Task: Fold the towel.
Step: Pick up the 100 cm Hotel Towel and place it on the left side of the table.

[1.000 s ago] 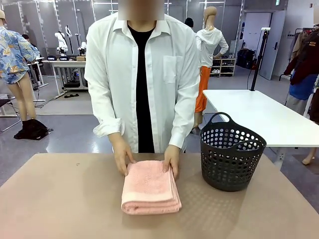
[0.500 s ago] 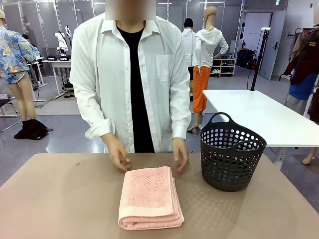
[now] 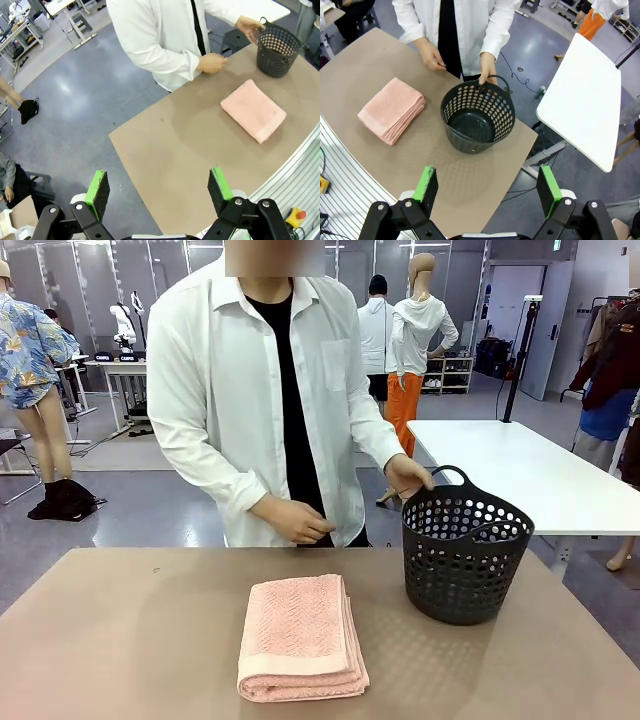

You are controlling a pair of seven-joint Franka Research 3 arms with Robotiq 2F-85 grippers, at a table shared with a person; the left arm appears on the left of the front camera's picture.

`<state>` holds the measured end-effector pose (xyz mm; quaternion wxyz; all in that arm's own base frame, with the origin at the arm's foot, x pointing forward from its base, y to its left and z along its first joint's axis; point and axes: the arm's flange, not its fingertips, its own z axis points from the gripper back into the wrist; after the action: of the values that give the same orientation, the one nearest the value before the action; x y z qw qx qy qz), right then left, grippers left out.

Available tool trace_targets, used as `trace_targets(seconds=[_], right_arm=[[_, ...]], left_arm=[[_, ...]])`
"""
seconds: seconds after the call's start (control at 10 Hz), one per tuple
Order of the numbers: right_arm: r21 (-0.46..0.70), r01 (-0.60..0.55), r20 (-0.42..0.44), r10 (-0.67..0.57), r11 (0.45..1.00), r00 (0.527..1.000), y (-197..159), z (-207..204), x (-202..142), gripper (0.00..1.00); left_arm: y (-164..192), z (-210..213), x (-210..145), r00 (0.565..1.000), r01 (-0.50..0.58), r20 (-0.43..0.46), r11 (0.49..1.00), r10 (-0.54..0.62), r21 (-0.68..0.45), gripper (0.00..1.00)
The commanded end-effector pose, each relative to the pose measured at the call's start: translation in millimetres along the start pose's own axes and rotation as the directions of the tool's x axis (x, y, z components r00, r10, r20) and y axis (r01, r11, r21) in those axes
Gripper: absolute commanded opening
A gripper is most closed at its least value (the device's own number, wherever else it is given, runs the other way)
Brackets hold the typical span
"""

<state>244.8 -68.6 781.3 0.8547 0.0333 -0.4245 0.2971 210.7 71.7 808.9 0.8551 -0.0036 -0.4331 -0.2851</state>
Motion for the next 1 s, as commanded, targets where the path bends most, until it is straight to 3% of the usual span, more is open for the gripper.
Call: trace_targets(seconds=[0.0, 0.8, 0.9], right_arm=[[-0.005, 0.016, 0.003, -0.016, 1.000, 1.000, 0, 1, -1, 1.00], [-0.005, 0.016, 0.003, -0.016, 1.000, 1.000, 0, 1, -1, 1.00], [-0.005, 0.016, 0.003, -0.016, 1.000, 1.000, 0, 1, -1, 1.00]], left_arm=[[-2, 2, 0, 1.000, -0.012, -0.005, 1.000, 0.012, 0.010, 1.00], [0, 0, 0, 1.000, 0.000, 0.000, 1.000, 0.000, 0.000, 1.00], [5, -19, 2, 0.999, -0.033, -0.034, 0.995, 0.030, -0.094, 1.00]])
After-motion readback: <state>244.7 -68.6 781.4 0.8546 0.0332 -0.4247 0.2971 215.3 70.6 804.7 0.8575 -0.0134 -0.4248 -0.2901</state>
